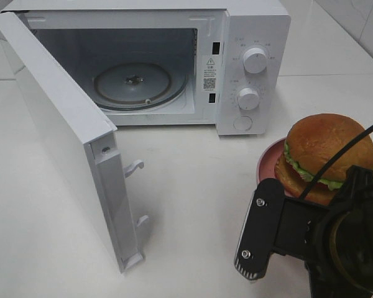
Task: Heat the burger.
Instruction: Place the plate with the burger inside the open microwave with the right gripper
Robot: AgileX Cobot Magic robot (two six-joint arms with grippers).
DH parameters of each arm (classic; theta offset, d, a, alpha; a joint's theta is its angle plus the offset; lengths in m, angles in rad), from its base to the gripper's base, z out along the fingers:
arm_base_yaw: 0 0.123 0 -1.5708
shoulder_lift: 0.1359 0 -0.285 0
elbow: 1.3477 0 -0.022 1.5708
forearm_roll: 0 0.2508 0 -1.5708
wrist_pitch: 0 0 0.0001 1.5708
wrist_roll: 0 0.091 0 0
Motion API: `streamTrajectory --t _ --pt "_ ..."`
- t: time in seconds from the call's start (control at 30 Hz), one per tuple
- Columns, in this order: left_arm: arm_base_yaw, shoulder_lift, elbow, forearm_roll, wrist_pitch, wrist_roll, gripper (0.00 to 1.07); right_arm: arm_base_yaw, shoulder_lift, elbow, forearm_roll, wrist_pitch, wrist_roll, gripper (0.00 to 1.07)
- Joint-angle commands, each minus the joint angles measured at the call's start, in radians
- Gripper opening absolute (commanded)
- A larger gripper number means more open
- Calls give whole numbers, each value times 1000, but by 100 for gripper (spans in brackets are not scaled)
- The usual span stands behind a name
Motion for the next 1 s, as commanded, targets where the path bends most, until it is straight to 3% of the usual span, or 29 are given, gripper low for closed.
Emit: streamTrajectory --t 0.03,0.73,1.0 --pt "1 -19 3 -4 -13 -1 100 33 -12 1 -61 31 -32 1" --pt "1 -19 3 -4 -13 -1 100 201 -12 1 -86 -12 -203 1" --pt "1 -19 3 -4 -13 -1 100 201 -12 0 -101 -6 -242 2"
